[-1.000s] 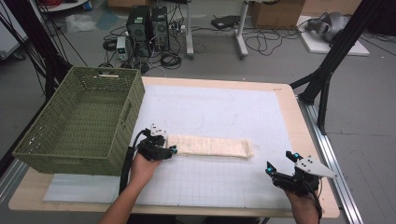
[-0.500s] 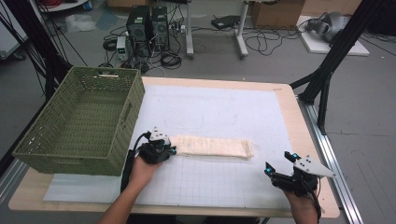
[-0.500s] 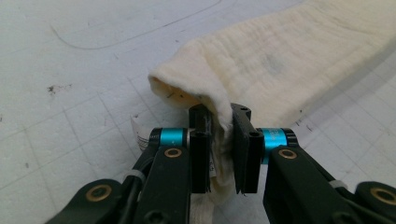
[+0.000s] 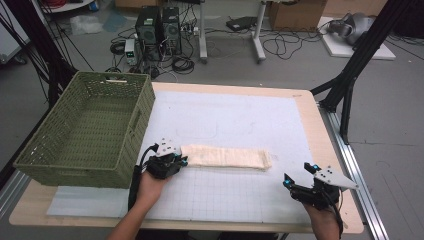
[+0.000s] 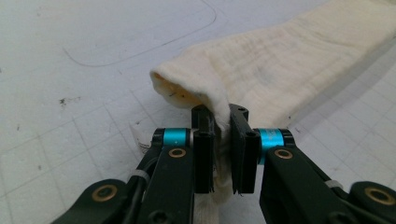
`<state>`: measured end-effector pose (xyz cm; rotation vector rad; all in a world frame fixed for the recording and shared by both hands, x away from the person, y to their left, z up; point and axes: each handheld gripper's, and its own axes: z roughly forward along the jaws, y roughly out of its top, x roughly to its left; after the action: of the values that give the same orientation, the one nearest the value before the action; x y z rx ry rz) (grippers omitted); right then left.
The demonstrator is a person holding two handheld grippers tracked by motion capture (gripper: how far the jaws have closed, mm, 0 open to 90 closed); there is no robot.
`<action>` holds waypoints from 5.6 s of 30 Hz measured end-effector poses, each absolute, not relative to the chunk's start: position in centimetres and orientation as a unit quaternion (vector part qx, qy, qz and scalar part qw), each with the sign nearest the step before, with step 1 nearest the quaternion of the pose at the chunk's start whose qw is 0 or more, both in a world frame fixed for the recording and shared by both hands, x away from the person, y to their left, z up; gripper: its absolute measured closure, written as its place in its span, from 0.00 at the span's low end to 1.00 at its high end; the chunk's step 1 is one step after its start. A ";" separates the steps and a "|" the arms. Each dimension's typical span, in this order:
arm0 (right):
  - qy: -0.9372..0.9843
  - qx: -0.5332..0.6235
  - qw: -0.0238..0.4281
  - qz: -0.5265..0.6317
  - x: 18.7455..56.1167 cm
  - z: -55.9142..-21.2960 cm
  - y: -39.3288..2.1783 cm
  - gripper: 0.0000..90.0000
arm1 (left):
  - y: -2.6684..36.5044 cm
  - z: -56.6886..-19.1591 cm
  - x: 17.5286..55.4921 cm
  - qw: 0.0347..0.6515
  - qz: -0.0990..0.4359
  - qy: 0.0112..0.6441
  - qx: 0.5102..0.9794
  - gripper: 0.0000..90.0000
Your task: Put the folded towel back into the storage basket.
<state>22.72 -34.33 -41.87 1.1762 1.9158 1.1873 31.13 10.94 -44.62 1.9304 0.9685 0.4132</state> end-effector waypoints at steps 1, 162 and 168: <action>0.720 0.441 0.294 0.448 22.9 -41.9 -34.2 0.19 | 11.2 -44.4 31.0 0.467 0.165 0.392 0.775 0.90; 0.765 0.258 0.258 0.531 39.3 -31.1 -19.7 0.92 | 19.7 -34.0 23.7 0.594 0.291 0.334 0.671 0.90; 0.770 0.247 0.256 0.530 40.9 -29.9 -17.2 0.92 | 20.6 -33.4 23.2 0.596 0.310 0.336 0.661 0.90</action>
<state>40.90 -17.18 -29.94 0.6698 2.0904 1.4388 23.19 20.64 -33.40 1.5341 0.7795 0.7210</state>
